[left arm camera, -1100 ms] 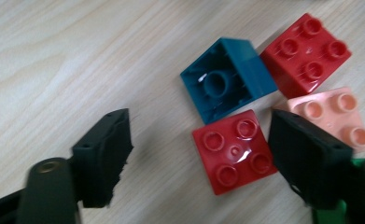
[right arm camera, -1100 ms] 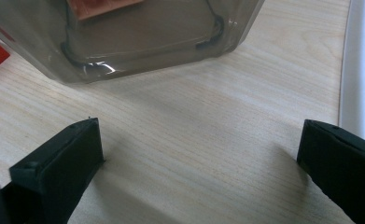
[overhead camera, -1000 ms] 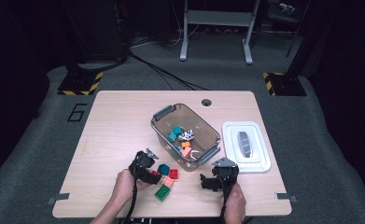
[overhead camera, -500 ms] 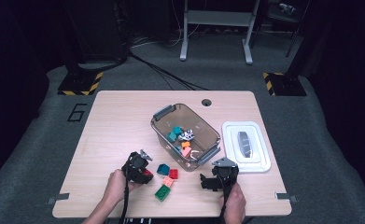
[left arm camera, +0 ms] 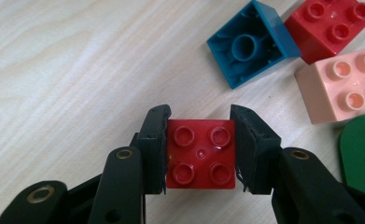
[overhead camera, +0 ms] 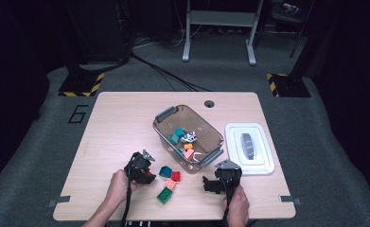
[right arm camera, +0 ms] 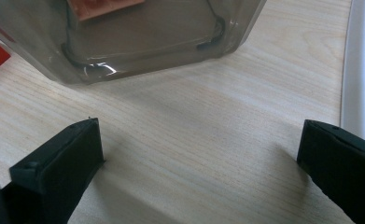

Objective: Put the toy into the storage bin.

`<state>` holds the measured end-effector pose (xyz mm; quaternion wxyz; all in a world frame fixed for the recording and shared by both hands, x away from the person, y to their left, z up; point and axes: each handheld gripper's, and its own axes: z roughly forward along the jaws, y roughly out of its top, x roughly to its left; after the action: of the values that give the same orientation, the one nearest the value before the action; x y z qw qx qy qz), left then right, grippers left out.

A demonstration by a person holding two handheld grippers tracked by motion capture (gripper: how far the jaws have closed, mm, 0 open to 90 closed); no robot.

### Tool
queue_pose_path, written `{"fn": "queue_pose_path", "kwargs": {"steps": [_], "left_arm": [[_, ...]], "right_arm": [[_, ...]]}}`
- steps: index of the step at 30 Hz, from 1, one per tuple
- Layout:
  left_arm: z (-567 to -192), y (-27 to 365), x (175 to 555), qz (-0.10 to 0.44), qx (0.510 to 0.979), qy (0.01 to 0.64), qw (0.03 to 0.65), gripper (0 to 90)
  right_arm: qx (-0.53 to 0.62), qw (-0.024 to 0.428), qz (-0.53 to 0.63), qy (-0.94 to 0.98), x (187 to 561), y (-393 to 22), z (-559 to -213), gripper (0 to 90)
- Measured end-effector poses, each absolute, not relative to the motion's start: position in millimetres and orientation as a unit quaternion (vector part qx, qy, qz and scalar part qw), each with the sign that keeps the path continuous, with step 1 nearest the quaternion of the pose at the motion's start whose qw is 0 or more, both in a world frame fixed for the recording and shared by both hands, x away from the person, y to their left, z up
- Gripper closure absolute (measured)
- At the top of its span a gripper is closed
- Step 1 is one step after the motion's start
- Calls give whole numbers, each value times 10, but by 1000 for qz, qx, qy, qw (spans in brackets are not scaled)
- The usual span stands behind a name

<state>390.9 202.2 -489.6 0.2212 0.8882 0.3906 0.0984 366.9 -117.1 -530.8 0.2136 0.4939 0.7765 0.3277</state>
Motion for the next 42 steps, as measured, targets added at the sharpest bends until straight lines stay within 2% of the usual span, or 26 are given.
{"fn": "queue_pose_path", "kwargs": {"steps": [9, 42], "left_arm": [[-4779, 2152, 3929, 103, 878, 400, 240, 591], [-4176, 2211, 4264, 124, 882, 389, 237, 591]], "right_arm": [[493, 211, 330, 777, 3667, -1167, -5306, 0], [493, 210, 330, 777, 3676, -1166, -5308, 0]]}}
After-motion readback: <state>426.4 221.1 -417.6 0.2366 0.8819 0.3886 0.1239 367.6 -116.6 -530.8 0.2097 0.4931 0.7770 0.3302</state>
